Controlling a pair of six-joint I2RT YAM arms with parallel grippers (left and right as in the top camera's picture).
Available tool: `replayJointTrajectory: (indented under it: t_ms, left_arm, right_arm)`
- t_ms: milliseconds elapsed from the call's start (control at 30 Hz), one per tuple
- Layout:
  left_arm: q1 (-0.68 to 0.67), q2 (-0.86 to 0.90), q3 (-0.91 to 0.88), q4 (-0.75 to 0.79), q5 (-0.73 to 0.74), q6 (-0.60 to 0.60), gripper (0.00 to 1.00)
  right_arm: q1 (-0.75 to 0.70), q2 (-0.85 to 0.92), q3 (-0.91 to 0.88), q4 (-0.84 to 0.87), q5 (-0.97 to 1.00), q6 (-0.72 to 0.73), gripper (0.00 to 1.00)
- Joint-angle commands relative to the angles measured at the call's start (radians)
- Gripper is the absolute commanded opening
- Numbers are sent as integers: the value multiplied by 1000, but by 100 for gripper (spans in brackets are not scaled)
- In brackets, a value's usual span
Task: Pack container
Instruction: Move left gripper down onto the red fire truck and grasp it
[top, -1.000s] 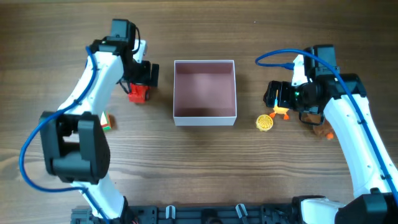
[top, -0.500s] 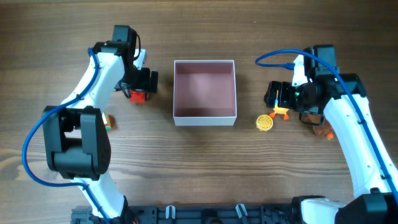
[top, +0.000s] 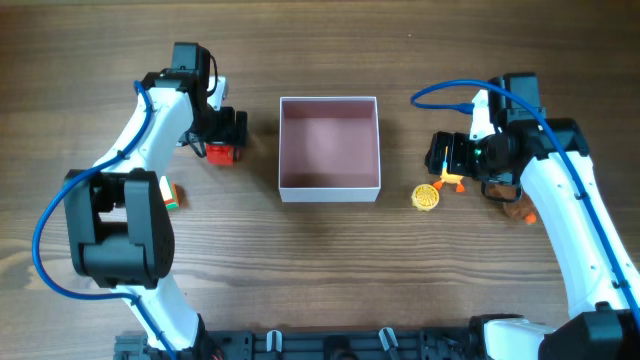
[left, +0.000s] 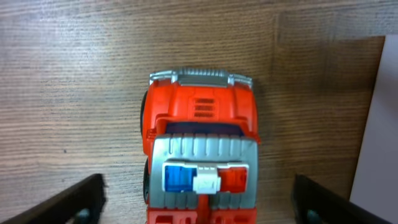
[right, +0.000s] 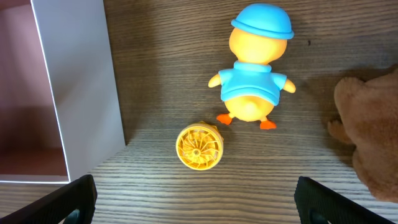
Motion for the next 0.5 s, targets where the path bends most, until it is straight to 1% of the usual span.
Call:
replayJointTrajectory:
  t_ms: [0,167,233,467]
  left_arm:
    - [0,13,-8,4,26,-4,88]
    - [0,17,-11,4,26,-3,85]
    - [0,23,-13,4,26,-4,79]
    - [0,24,-50,4,26,-3,69]
  right_arm:
    - [-4,6,20,1,14,4,100]
    - [-4,6,20,-6,14,4,100]
    - [-4,7,20,-8,14,4,100]
    - [-4,7,20,-10,14,3,100]
